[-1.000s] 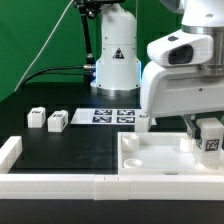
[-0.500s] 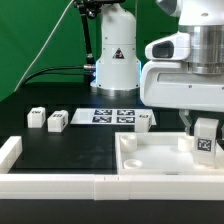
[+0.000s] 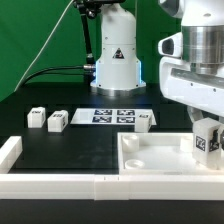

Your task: Assemble one leg

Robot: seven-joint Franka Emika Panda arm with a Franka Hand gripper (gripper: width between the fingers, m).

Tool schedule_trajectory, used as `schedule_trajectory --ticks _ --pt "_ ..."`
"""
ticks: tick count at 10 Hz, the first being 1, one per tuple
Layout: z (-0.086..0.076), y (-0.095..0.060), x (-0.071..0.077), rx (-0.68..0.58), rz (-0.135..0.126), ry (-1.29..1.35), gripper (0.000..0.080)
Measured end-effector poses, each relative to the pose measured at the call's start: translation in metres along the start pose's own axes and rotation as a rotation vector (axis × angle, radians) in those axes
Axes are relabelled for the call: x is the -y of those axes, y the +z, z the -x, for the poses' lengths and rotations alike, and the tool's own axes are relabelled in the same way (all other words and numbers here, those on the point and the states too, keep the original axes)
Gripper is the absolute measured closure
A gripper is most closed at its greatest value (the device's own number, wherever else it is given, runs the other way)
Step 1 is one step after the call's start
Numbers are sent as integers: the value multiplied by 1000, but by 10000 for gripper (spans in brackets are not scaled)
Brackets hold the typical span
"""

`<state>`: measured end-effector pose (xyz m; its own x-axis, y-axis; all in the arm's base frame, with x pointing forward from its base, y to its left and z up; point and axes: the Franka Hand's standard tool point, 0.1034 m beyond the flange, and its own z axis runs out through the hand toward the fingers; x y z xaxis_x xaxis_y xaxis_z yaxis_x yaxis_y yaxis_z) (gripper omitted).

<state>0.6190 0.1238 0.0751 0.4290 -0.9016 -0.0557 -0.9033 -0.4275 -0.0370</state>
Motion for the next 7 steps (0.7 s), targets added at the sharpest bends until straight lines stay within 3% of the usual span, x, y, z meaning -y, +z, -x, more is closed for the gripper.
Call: schedule_trajectory --ticks 2,4,7 --pt "0 0 0 0 0 -51 507" --pt "-1 1 0 -2 -3 -179 196" --pt "-2 4 -2 -4 1 -569 152"
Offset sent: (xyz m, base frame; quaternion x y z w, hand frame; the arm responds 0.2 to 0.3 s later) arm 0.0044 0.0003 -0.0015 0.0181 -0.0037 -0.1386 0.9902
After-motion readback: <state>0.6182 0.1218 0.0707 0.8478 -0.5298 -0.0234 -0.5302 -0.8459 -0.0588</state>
